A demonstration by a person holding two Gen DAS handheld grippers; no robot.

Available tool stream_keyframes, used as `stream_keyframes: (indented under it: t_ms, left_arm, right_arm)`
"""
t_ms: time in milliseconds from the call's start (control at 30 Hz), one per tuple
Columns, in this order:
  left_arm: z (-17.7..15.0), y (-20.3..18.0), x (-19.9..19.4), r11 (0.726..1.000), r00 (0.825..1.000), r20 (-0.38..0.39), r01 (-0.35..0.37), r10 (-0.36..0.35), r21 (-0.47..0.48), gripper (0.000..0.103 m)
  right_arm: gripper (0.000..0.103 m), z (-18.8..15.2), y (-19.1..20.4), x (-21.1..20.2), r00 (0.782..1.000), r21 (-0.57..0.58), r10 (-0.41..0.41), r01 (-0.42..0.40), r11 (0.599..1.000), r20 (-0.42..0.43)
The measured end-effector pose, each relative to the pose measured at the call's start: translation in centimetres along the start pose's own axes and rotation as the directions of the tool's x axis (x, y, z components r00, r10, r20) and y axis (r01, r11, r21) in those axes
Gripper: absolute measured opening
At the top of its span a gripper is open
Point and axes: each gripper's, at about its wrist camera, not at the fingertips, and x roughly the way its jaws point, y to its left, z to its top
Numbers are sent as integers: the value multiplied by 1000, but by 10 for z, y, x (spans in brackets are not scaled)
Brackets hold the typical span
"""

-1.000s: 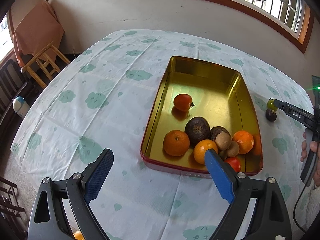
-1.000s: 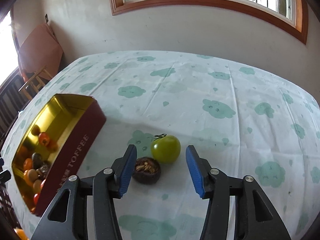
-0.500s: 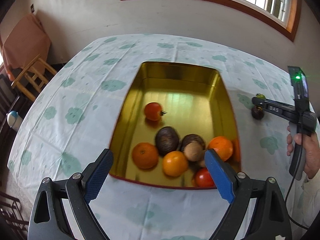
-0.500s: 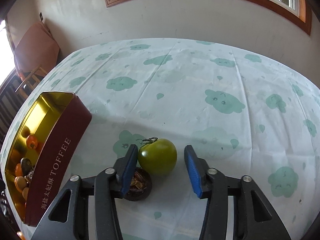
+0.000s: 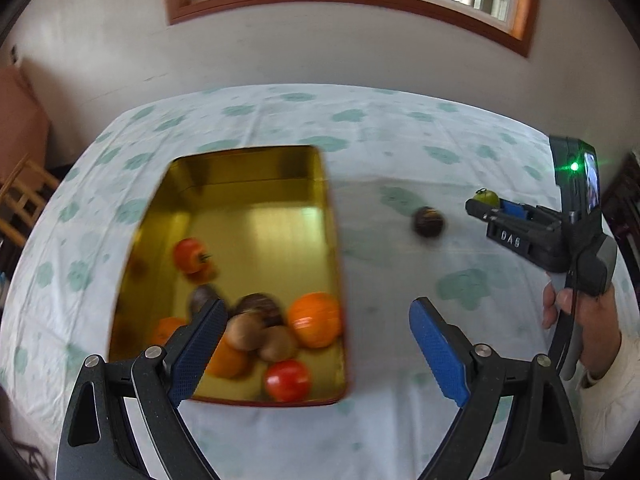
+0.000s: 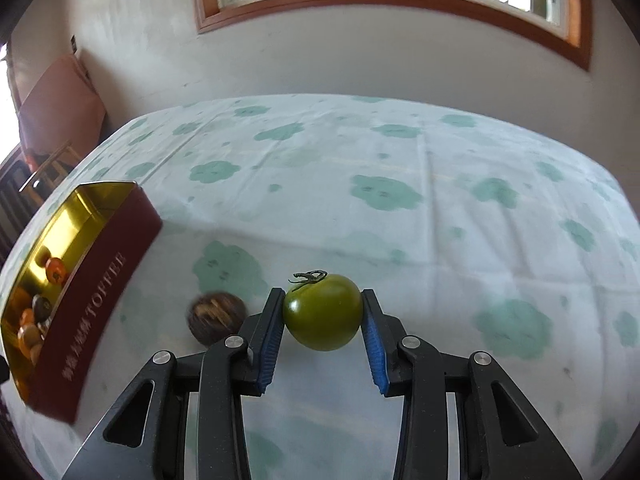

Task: Organize fruits
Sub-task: 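Move the right tool to the green tomato and grasp it, then grasp the dark brown dried fruit with the left tool while the right tool holds the green tomato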

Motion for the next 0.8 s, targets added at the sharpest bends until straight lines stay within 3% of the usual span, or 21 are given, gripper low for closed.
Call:
stream_keyframes:
  t_ms: [300,600,800]
  left_arm:
    - [16,-47,23,995,996,21,85,-86,44,90]
    - [34,-82,61,994,996,-15,91,-90,55,89]
    - [45,-90,92,997,996,-52,68,-66,25,72]
  right_arm:
    - [39,-38,-43,-35,994,39,-105,104,994,22]
    - [39,-57,-78,-44,991,122,-134,135,983,-13]
    - [39,-58,-78,-44,992,125,-128,128,984,-13]
